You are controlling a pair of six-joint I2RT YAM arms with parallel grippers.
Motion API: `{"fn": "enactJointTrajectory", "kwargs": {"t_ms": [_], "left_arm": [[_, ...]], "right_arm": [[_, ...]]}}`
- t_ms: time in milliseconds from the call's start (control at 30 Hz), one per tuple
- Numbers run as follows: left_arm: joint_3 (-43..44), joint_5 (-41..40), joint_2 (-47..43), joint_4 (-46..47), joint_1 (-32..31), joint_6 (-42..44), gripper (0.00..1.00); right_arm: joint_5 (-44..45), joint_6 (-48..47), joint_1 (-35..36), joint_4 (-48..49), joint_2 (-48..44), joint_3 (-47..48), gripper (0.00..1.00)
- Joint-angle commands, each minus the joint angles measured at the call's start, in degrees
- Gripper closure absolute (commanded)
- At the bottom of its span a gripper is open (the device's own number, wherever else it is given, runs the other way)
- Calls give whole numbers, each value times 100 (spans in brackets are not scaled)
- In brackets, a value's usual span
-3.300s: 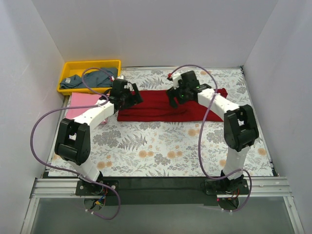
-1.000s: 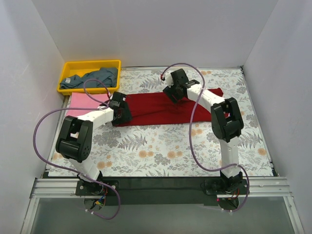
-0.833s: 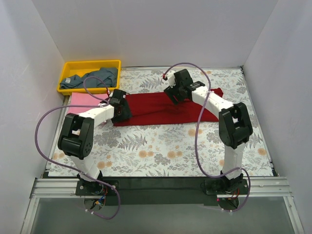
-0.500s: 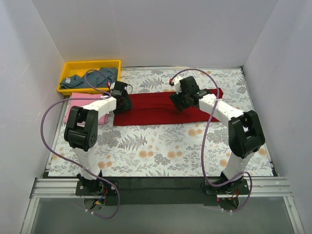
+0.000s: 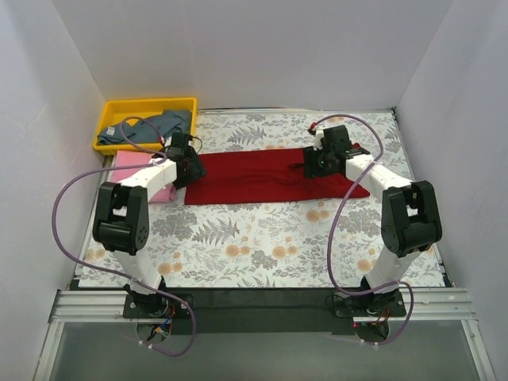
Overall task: Fold and stack the t-shirts
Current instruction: Fold the tshirt
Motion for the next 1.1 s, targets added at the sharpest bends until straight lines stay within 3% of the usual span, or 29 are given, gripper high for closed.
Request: {"fn": "enactJointTrajectory", "kwargs": {"t_ms": [0,333,733,867,1067], "left_arm": [[-411,405,-868,44,-23,-40,41],[-1054,784,-606,124,-23,22,49],[-1801,863,-595,-236,214,-66,57],[-2073,924,-1008,-534,294,-14,57],[-2513,1460,-1930,-790,285,-83,54]], "right_arm": [[-518,693,-425,367,-379,-428,51],[-826,1809,-1954,1184,-1021,-1720,52],[-756,2381,-4010,1546,-362,-2574,52],[-650,2364,-4399,1397,-458,-2522,52],[-773,2250,-4373,1247,-879,-2311,52]]}}
